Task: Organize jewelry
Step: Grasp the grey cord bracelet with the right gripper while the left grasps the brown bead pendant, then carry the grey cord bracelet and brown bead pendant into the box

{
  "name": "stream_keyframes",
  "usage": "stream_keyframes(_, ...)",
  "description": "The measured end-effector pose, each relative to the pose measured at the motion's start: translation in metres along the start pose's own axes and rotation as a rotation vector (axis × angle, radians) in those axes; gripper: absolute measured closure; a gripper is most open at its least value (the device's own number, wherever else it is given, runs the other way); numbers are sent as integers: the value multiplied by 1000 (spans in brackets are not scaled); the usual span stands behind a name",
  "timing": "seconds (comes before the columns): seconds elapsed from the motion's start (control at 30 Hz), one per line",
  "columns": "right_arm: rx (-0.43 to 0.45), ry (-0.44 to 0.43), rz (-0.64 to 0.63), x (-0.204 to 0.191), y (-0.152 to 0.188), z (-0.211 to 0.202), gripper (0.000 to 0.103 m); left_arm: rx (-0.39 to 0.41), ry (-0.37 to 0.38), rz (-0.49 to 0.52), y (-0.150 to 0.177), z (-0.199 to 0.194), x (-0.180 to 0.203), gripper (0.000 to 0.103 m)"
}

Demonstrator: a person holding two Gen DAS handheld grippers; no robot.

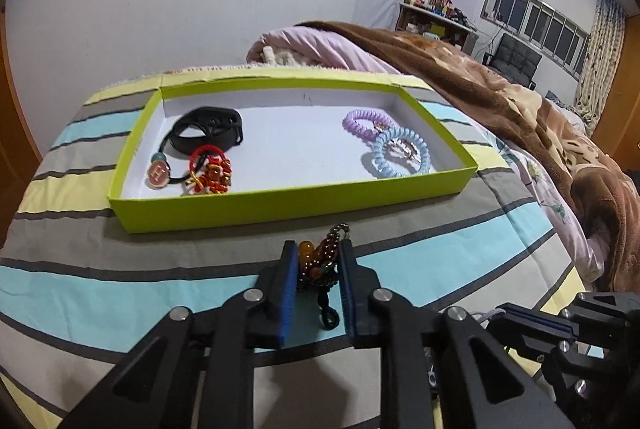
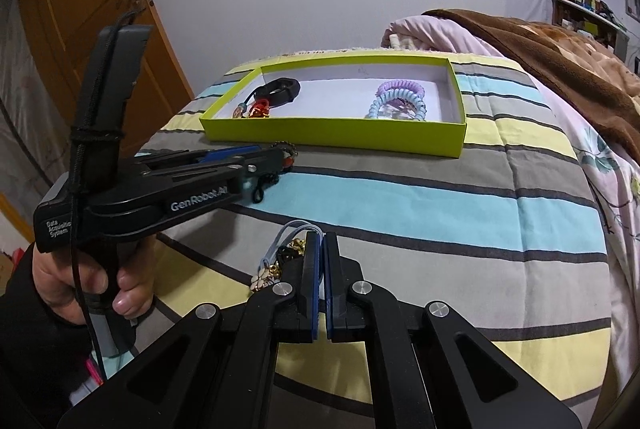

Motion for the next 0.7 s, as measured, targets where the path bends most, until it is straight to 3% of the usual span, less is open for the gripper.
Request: stream_keyframes(0.7, 133, 6, -36, -29, -12, -60, 102, 162, -4, -13, 31, -105, 5, 86)
Point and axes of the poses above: each gripper's, at about its wrist camera, not at the fingertips, and z roughly the way its jaws point, x to its right, y to its underside, the point moved 3 cm from there along z, roughly the way its jaws point, and after that the axes turned 2 degrees about -x, right-handed, at the moved point
